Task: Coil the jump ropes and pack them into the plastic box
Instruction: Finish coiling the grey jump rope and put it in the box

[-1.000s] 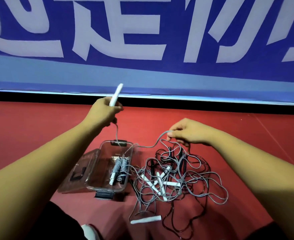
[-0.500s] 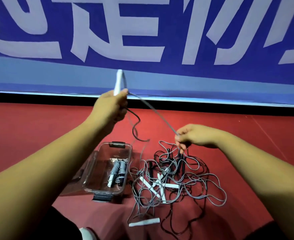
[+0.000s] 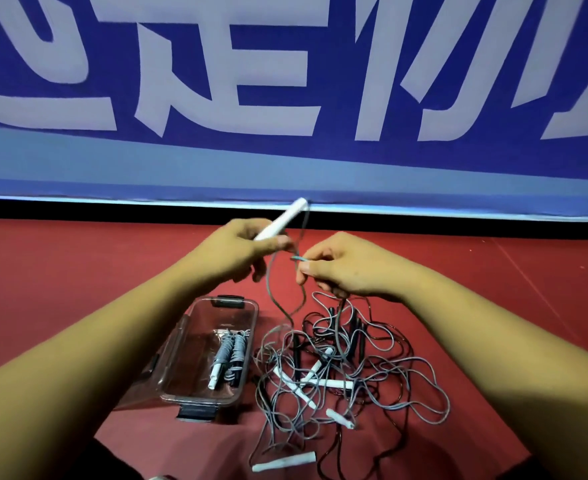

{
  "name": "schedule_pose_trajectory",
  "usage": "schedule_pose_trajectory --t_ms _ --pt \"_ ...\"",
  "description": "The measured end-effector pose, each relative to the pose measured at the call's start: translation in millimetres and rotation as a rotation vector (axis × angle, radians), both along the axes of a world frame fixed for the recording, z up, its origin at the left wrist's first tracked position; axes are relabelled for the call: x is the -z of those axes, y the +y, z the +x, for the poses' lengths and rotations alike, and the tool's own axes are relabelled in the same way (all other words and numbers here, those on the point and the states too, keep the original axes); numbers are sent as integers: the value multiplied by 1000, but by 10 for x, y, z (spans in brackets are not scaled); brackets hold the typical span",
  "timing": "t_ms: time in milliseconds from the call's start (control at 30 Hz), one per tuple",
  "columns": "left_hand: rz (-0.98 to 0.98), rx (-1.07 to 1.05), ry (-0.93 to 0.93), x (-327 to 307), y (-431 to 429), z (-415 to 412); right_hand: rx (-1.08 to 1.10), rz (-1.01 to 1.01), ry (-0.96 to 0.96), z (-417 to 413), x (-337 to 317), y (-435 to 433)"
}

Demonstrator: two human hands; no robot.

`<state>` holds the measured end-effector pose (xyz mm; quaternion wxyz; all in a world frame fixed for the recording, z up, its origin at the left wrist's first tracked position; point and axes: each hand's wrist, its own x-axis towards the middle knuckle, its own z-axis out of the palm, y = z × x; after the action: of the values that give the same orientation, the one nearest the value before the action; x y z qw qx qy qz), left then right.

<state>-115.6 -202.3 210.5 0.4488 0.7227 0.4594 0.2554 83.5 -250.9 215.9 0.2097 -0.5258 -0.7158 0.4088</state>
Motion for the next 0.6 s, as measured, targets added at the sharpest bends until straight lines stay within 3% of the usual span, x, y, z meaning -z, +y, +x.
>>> schedule_pose_trajectory --t_ms 100,167,267,400,500,600 --pt "-173 201 -20 -52 -125 83 18 11 61 20 -48 -1" --pt "-186 143 -100 -32 -103 134 26 -12 123 87 -24 17" --pt "-199 -67 -368 -2 -3 182 -3 -129 232 244 125 85" --pt "-213 -269 -675 -24 169 52 -101 -347 -70 493 500 95" --pt "-197 -386 -646 60 273 -86 -25 -431 7 574 674 76" --pt "-154 -557 -456 145 333 -157 92 -329 139 499 563 89"
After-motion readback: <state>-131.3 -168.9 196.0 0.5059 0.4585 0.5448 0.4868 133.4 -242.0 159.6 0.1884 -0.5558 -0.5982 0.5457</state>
